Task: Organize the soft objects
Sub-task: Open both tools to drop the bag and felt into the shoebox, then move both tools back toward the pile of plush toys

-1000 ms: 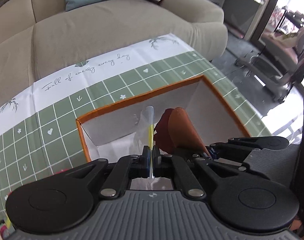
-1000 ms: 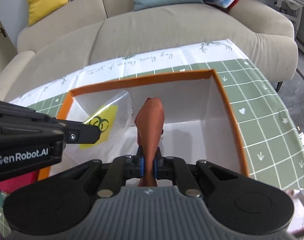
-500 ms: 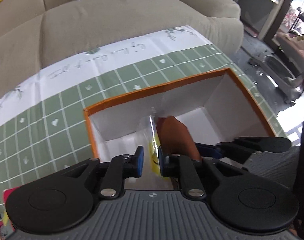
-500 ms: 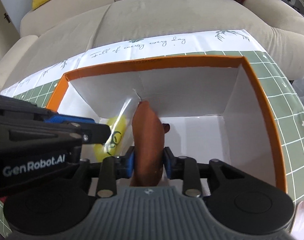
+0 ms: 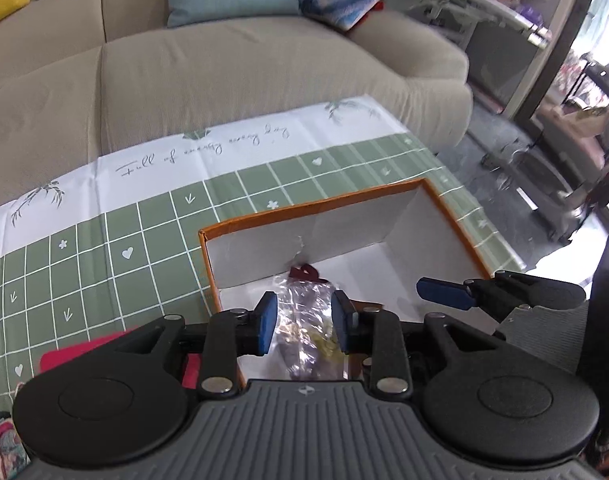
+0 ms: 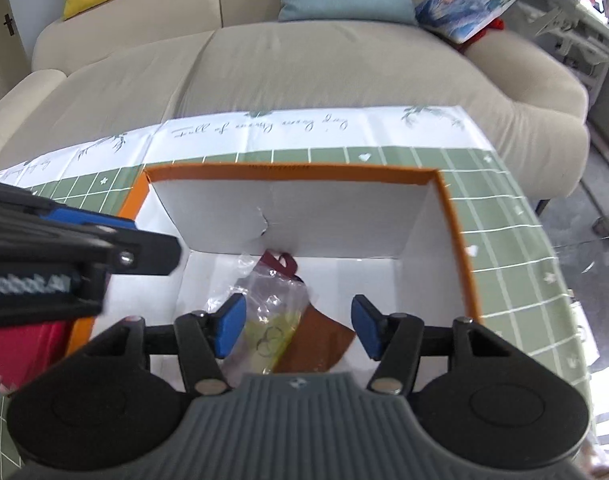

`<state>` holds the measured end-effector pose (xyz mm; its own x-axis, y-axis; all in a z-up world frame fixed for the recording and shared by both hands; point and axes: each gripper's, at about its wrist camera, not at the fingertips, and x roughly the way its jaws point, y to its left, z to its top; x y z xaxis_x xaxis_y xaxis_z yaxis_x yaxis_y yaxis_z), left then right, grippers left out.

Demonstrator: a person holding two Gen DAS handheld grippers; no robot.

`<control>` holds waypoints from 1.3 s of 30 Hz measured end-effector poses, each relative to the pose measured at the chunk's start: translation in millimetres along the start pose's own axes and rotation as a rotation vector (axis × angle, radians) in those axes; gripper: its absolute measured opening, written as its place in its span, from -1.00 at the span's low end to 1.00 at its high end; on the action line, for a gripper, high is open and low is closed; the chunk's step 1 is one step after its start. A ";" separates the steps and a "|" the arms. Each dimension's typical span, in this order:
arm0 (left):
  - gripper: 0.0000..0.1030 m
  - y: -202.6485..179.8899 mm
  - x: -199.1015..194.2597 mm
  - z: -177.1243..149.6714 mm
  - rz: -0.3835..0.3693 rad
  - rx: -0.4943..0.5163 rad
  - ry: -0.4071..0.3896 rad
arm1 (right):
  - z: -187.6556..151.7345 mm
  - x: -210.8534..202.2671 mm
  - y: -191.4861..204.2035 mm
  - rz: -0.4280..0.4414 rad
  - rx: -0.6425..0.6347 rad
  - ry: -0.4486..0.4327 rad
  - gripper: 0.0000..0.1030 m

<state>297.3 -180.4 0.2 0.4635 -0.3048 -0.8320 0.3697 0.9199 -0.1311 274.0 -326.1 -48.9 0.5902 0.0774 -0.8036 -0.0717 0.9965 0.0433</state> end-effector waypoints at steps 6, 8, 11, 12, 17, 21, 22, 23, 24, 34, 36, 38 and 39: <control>-0.32 -3.2 -45.6 -26.8 -0.029 0.019 -0.079 | -18.9 -42.7 10.0 -0.012 -0.011 -0.037 0.16; -0.32 -5.2 -60.5 -41.8 -0.046 0.022 -0.099 | -29.0 -57.0 14.7 -0.009 0.004 -0.045 0.16; -0.32 -4.6 -80.4 -69.3 -0.056 0.017 -0.128 | -46.8 -78.9 22.8 0.010 0.032 -0.061 0.16; -0.32 -3.1 -86.3 -78.8 -0.059 0.013 -0.138 | -53.1 -86.1 27.3 0.012 0.032 -0.068 0.16; -0.31 4.4 -115.4 -120.5 -0.057 -0.008 -0.186 | -85.0 -120.4 49.7 -0.007 0.024 -0.108 0.16; -0.32 7.4 -133.4 -150.1 -0.054 -0.006 -0.209 | -111.3 -142.8 63.1 -0.019 0.036 -0.116 0.16; -0.32 7.6 -137.3 -156.7 -0.052 -0.006 -0.213 | -117.7 -148.0 66.6 -0.023 0.037 -0.118 0.16; -0.31 8.5 -140.7 -164.2 -0.053 -0.007 -0.216 | -123.5 -153.2 69.7 -0.028 0.037 -0.120 0.16; -0.31 9.5 -143.5 -170.2 -0.057 -0.009 -0.218 | -130.5 -158.6 73.5 -0.031 0.039 -0.120 0.16; -0.31 25.6 -164.3 -225.2 -0.014 -0.036 -0.228 | -169.9 -177.0 111.1 -0.041 0.012 -0.099 0.16; -0.31 31.3 -167.3 -233.3 -0.005 -0.052 -0.225 | -175.4 -177.1 119.3 -0.039 -0.004 -0.091 0.16; -0.31 37.6 -170.2 -242.2 0.000 -0.073 -0.225 | -179.7 -177.5 127.6 -0.024 -0.020 -0.086 0.16; -0.31 40.5 -170.8 -244.3 0.007 -0.086 -0.224 | -180.6 -176.9 132.5 -0.015 -0.031 -0.083 0.16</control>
<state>36.4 -30.8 5.4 0.6362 -0.3370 -0.6941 0.3005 0.9368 -0.1795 14.9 -213.5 -8.2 0.6558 0.0664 -0.7520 -0.0865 0.9962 0.0125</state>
